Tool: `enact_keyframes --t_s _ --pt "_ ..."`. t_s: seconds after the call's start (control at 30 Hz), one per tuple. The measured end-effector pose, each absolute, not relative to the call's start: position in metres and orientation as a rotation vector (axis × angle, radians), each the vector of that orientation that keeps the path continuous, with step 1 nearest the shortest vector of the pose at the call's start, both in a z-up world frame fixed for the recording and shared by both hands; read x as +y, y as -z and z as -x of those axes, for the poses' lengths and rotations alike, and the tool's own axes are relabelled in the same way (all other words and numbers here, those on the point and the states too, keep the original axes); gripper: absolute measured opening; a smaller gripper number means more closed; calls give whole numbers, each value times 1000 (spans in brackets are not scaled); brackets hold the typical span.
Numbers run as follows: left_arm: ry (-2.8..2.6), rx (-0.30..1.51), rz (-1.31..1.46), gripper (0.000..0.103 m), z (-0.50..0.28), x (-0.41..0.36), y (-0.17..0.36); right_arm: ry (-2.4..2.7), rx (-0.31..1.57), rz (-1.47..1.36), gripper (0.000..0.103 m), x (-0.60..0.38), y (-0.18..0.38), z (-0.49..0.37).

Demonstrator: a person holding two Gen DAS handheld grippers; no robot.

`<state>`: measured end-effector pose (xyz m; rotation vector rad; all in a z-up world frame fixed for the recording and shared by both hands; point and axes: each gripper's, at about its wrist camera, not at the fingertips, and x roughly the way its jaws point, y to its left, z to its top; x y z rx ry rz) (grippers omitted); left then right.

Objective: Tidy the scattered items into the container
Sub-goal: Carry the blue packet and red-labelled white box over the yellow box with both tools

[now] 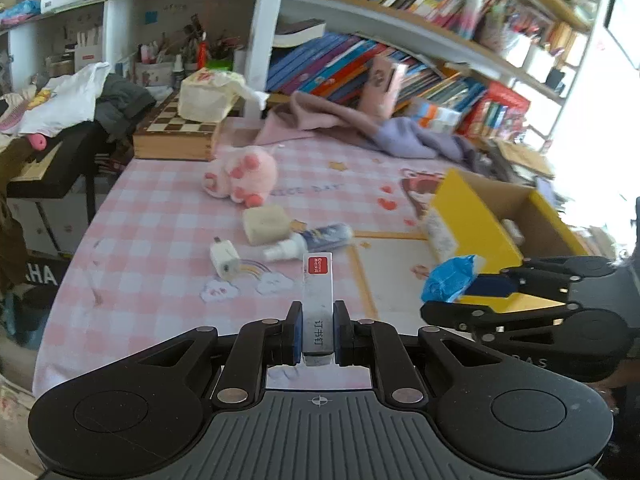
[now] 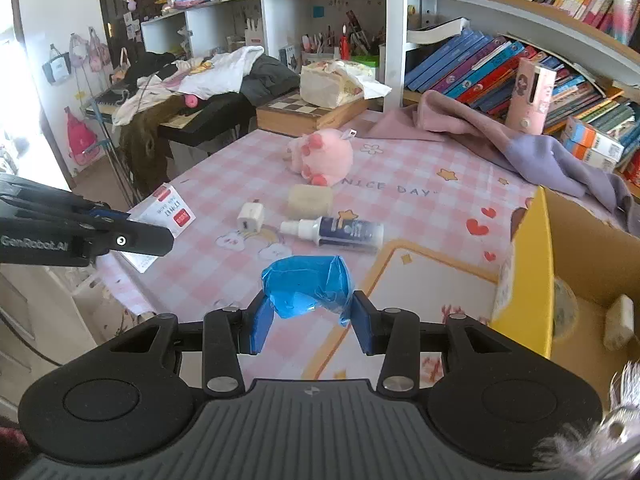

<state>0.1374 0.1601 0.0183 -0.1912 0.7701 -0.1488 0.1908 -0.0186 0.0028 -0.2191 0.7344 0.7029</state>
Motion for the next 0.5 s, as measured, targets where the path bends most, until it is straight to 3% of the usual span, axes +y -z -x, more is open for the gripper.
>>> enact_keyframes --t_s 0.5 --pt "350 803 314 13 -48 118 -11 -582 746 168 39 -67 -17 -75"
